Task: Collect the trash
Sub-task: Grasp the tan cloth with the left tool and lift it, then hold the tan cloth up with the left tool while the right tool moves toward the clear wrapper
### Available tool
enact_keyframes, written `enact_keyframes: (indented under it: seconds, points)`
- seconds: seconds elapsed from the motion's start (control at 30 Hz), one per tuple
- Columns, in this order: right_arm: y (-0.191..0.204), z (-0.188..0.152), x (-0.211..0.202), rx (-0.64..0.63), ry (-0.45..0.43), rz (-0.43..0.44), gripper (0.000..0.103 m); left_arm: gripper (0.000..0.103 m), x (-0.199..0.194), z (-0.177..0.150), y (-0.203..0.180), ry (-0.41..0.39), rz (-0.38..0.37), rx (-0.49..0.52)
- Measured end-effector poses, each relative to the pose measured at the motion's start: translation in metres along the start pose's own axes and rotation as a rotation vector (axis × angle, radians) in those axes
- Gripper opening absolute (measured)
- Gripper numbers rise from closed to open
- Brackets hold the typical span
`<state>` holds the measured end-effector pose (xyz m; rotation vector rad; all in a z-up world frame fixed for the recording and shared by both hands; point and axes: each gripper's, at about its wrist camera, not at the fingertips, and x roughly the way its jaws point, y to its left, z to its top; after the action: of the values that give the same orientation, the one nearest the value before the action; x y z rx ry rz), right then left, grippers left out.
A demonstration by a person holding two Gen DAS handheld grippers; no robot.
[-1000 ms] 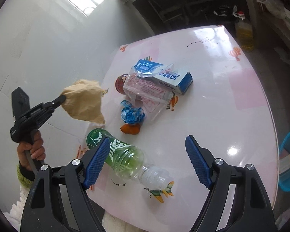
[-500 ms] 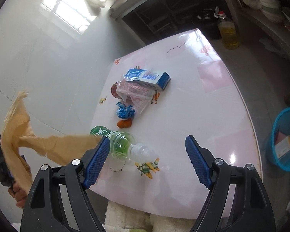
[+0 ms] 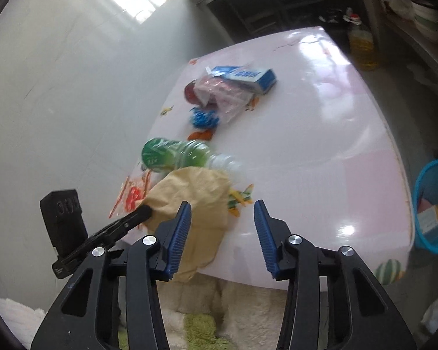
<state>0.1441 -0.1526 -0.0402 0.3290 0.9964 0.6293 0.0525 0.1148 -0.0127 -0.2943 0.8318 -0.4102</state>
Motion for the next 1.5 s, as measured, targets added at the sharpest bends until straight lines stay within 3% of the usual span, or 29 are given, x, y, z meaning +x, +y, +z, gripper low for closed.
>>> enact_keyframes:
  seconds: [0.23, 0.4, 0.5, 0.57, 0.67, 0.73, 0.83, 1.0, 1.23, 1.33, 1.5]
  points:
    - [0.029, -0.011, 0.065, -0.053, 0.124, 0.004, 0.018, 0.001, 0.017, -0.029, -0.01, 0.062, 0.077, 0.178]
    - [0.034, -0.017, 0.092, -0.078, 0.19, -0.011, 0.016, 0.007, 0.018, -0.044, -0.005, 0.086, 0.098, 0.184]
    - [0.032, -0.019, 0.106, -0.076, 0.23, -0.031, 0.016, 0.027, 0.005, -0.047, 0.001, 0.064, 0.097, 0.157]
    - [0.03, -0.02, 0.113, -0.064, 0.246, -0.037, 0.015, 0.047, -0.008, -0.05, 0.003, 0.044, 0.103, 0.133]
    - [0.026, -0.02, 0.116, -0.045, 0.253, -0.024, 0.015, 0.062, -0.018, -0.051, 0.011, 0.051, 0.156, 0.078]
    - [0.025, -0.02, 0.117, -0.035, 0.258, -0.015, 0.015, 0.066, -0.019, -0.054, 0.019, 0.072, 0.192, 0.037]
    - [0.02, -0.019, 0.119, 0.0, 0.274, 0.024, 0.014, 0.067, -0.012, -0.062, 0.028, 0.109, 0.18, -0.025]
    - [0.012, -0.019, 0.127, 0.088, 0.316, 0.114, 0.014, 0.067, -0.003, -0.059, 0.021, 0.075, 0.11, -0.033]
    - [-0.001, -0.023, 0.148, 0.254, 0.396, 0.27, 0.01, 0.067, 0.013, -0.055, -0.002, 0.053, 0.07, 0.088]
    - [-0.002, -0.022, 0.154, 0.287, 0.418, 0.306, 0.01, 0.058, 0.017, -0.054, -0.01, 0.055, 0.055, 0.133]
    - [-0.007, -0.02, 0.158, 0.33, 0.442, 0.347, 0.01, 0.036, 0.023, -0.05, -0.001, 0.063, 0.025, 0.084]
